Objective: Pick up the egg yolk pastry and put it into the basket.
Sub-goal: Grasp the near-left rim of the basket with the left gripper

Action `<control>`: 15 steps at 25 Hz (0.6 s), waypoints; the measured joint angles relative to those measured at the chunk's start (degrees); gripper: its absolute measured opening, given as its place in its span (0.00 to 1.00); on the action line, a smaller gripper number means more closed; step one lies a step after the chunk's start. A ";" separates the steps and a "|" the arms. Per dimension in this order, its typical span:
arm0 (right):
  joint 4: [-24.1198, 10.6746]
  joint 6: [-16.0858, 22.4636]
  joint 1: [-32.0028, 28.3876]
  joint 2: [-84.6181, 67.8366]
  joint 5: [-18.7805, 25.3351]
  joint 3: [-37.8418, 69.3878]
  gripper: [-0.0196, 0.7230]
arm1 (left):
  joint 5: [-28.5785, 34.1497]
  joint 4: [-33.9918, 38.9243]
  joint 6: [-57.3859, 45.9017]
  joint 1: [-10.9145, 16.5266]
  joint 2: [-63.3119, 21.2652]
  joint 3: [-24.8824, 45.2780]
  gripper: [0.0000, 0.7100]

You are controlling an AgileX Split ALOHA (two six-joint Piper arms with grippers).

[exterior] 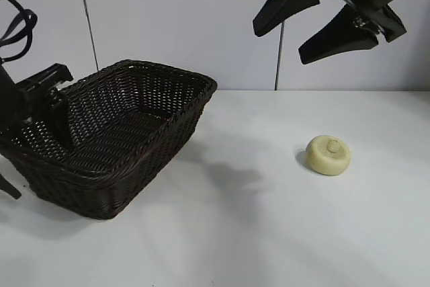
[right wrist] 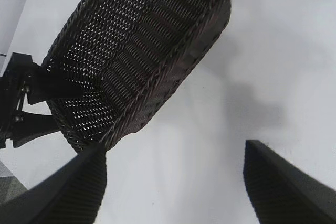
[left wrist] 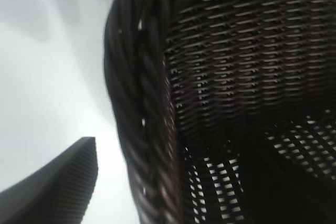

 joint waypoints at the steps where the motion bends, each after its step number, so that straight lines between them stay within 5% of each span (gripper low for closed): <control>1: 0.00 0.00 0.00 0.00 0.00 0.00 0.74 | -0.08 0.00 0.00 0.00 0.81 0.00 0.76; 5: -0.06 0.00 0.00 0.00 0.00 0.00 0.74 | -0.92 0.00 0.00 0.00 2.20 0.00 0.72; 12: -0.05 0.00 0.00 0.00 0.00 0.00 0.74 | -1.62 0.00 -0.06 0.00 2.28 0.00 0.25; 15: -0.05 0.00 0.00 0.00 0.00 0.00 0.74 | -2.88 -0.33 -0.89 0.05 2.28 -0.23 0.14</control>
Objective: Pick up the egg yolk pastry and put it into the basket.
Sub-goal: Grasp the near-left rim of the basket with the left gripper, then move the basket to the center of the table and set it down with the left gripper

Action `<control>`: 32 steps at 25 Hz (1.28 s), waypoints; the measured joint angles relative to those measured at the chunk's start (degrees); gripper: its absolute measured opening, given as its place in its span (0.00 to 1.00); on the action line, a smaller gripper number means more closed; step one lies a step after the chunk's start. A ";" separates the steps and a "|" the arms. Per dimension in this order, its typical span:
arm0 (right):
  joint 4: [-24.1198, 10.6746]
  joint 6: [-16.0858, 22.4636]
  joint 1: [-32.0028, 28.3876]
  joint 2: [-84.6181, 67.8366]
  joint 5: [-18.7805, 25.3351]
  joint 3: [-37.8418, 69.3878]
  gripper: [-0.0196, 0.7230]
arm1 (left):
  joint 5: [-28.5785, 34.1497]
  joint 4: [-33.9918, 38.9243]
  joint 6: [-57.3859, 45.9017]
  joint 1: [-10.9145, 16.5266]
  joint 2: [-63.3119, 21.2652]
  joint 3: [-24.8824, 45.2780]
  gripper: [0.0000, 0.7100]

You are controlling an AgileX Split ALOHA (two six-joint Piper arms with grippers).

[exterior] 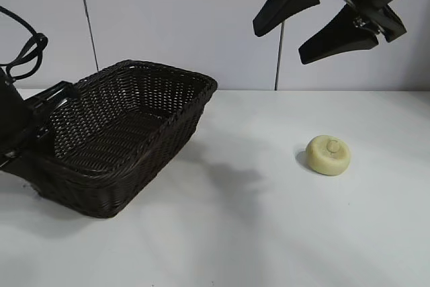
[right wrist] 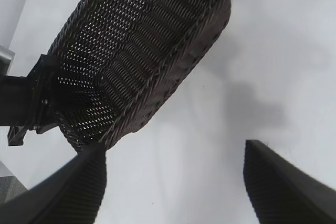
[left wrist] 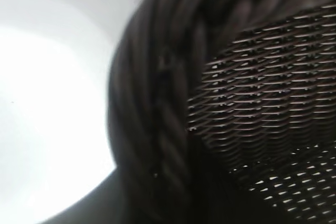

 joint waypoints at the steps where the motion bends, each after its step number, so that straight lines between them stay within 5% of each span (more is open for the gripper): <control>1: 0.00 0.00 0.00 0.00 0.00 0.00 0.74 | 0.00 0.00 0.19 0.00 0.00 -0.09 0.14; 12: 0.00 0.00 0.00 0.00 0.11 0.00 0.74 | 2.90 -0.38 2.29 0.70 -2.92 -0.39 0.14; 22: 0.00 0.00 0.00 0.00 0.42 0.00 0.74 | 10.17 -11.55 25.53 8.51 -3.95 -5.92 0.14; 32: 0.00 0.00 0.00 0.00 0.84 0.00 0.74 | 18.95 -12.10 42.97 8.99 -3.05 -13.46 0.14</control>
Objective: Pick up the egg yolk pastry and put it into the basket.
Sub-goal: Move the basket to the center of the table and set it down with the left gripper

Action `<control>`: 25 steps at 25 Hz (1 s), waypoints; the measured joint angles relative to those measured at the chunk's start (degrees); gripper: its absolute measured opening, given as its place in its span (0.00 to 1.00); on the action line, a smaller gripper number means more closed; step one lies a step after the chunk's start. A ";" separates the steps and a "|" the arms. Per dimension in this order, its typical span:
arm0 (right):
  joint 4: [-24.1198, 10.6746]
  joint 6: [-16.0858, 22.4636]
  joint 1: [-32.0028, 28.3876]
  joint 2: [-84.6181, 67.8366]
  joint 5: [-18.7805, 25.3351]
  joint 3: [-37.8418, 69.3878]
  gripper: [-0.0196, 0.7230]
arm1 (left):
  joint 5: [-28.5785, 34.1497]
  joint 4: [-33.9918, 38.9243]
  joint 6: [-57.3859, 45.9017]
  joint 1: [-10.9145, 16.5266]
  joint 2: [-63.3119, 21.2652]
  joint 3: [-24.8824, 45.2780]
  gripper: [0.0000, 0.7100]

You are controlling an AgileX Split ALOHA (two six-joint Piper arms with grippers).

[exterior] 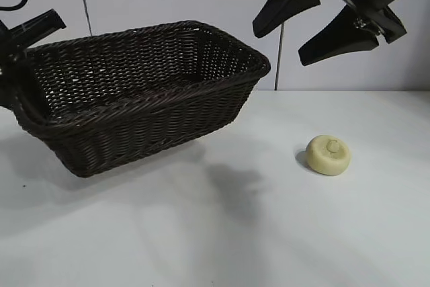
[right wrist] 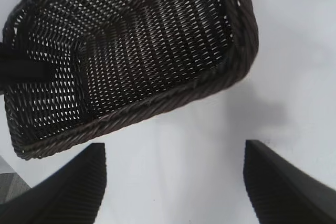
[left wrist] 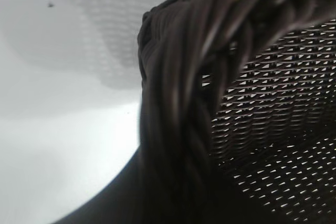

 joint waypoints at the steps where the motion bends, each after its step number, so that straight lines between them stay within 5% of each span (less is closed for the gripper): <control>1: 0.00 0.00 0.00 0.00 0.00 0.00 0.74 | 0.96 0.00 1.65 0.00 0.82 -0.98 0.14; 10: 0.00 0.00 0.00 0.00 0.55 0.00 0.74 | 10.69 0.26 17.81 -0.16 10.65 -11.50 0.14; 25: 0.00 0.00 0.00 0.00 0.68 0.00 0.74 | 10.98 0.49 26.48 -3.57 11.35 -12.49 0.14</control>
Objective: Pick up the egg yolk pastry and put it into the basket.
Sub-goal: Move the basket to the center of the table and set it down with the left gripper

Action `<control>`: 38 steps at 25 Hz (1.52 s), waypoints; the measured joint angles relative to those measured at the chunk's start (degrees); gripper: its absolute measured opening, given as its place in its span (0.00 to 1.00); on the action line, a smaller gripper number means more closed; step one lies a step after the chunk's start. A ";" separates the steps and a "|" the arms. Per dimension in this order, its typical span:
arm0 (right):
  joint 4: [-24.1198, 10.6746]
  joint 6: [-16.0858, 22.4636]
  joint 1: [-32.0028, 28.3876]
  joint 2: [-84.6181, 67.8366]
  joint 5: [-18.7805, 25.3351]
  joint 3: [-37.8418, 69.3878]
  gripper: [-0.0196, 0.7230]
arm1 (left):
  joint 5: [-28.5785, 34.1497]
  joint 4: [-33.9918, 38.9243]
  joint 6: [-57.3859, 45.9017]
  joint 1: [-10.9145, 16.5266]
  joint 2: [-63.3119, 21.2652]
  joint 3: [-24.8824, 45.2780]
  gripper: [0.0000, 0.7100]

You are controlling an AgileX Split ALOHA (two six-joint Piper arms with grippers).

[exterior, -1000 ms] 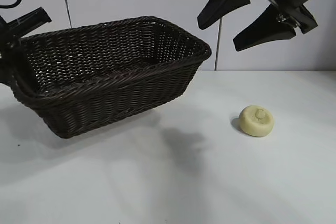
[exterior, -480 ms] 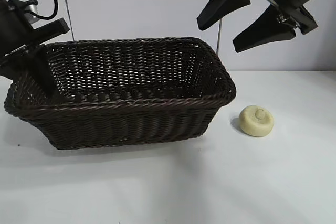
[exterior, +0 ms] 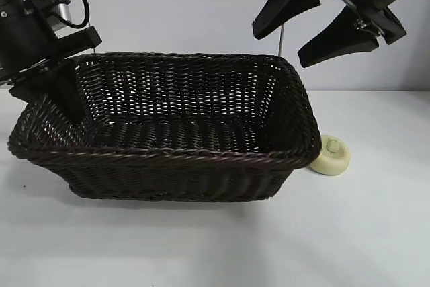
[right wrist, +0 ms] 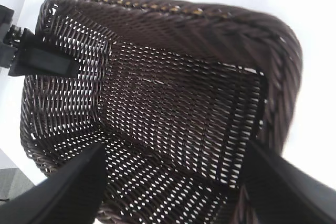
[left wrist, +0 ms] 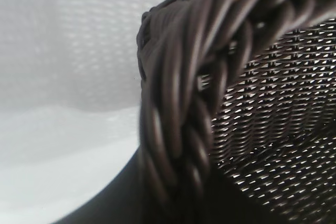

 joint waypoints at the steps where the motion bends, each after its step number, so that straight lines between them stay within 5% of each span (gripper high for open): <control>1: 0.00 0.00 0.00 0.00 0.00 0.00 0.74 | 0.00 0.00 0.17 -0.04 0.00 0.00 0.14; 26: 0.00 0.00 0.00 0.00 -0.06 0.00 0.74 | 1.76 2.63 0.07 -0.17 0.53 -3.47 0.14; 38: 0.00 0.00 0.00 0.00 -0.06 0.00 0.74 | 2.87 1.54 -0.26 -0.17 7.82 -5.81 0.14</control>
